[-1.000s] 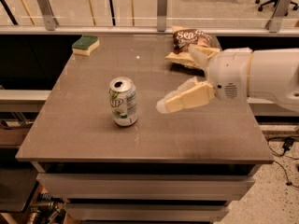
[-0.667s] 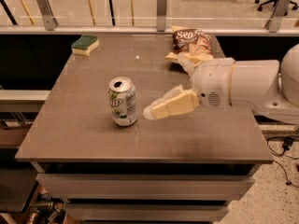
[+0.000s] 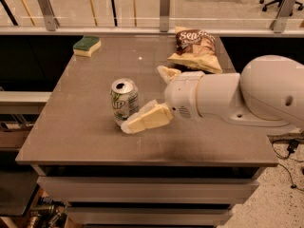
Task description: Move 7up can near sponge
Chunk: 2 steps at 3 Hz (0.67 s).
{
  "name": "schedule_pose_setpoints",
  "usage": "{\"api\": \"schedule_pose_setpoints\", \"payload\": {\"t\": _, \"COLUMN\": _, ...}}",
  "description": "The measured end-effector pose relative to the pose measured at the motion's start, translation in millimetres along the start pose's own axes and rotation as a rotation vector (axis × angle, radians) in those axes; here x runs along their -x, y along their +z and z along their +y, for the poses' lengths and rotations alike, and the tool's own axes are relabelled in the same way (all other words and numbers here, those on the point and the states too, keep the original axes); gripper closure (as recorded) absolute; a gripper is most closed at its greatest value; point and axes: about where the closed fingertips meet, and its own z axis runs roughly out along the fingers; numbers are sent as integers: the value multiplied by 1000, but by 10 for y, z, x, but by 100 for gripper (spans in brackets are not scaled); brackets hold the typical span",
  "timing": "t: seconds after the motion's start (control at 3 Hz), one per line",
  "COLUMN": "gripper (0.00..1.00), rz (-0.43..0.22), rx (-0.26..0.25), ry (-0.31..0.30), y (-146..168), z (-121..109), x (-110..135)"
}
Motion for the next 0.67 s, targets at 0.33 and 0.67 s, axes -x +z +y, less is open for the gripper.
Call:
{"api": "schedule_pose_setpoints", "payload": {"t": 0.33, "gripper": 0, "rz": -13, "rx": 35, "ry": 5, "y": 223, "z": 28, "x": -46}}
{"api": "schedule_pose_setpoints", "payload": {"t": 0.67, "gripper": 0, "rz": -34, "rx": 91, "ry": 12, "y": 432, "z": 19, "x": -89}}
